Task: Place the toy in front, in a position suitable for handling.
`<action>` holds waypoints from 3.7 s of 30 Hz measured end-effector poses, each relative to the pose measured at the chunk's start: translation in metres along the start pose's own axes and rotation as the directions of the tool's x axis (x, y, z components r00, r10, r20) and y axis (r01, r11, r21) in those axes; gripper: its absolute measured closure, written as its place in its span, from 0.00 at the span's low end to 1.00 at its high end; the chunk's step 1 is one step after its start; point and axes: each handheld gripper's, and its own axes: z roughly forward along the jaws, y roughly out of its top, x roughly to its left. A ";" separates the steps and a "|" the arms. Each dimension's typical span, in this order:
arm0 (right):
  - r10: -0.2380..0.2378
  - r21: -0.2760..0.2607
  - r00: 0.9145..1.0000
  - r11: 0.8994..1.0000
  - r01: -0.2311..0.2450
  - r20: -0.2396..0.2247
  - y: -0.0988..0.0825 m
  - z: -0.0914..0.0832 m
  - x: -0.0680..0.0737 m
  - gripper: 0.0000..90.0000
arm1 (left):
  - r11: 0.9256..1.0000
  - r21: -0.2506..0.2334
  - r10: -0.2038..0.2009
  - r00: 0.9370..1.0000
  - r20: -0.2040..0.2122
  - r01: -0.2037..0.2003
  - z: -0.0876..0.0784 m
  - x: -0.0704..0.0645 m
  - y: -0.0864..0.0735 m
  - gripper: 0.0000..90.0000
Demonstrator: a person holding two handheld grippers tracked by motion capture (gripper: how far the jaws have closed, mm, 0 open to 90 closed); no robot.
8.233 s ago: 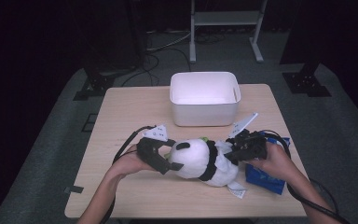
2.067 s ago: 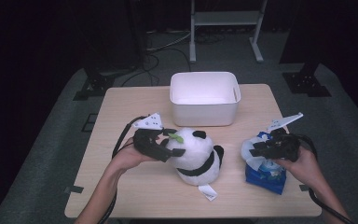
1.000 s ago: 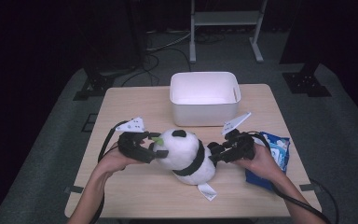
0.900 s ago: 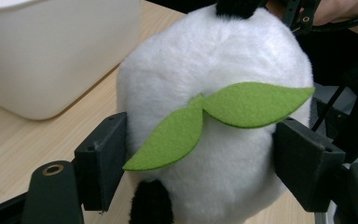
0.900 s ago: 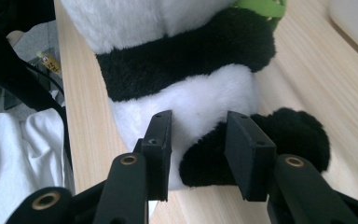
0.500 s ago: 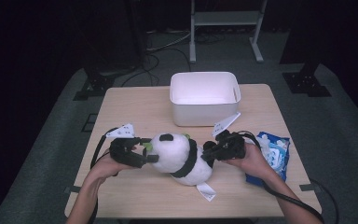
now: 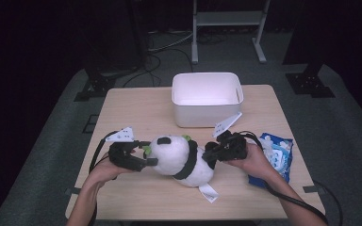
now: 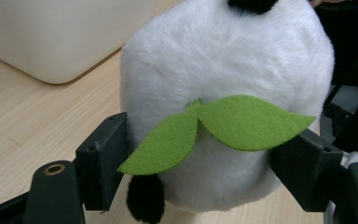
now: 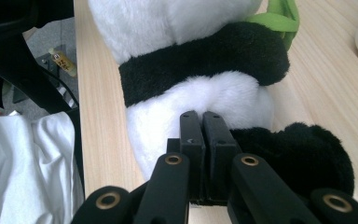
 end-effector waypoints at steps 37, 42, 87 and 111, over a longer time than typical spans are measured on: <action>0.046 0.083 0.997 0.995 -0.051 0.055 0.016 -0.016 -0.014 0.89 | 0.988 0.118 -0.105 0.994 0.031 0.101 0.042 0.018 -0.022 0.27; 0.031 0.097 0.999 0.995 -0.034 0.040 0.018 -0.009 -0.010 0.90 | 0.991 0.098 -0.094 0.995 0.038 0.090 0.034 0.015 -0.016 0.26; -0.082 0.138 0.994 0.988 0.071 0.072 0.049 -0.009 0.016 0.83 | 0.990 0.144 -0.007 0.996 0.090 -0.006 0.050 -0.007 0.021 0.27; -0.083 0.237 0.994 0.969 0.064 0.072 0.056 0.012 0.004 0.77 | 0.981 0.152 0.106 0.989 0.103 -0.121 0.066 -0.028 0.017 0.29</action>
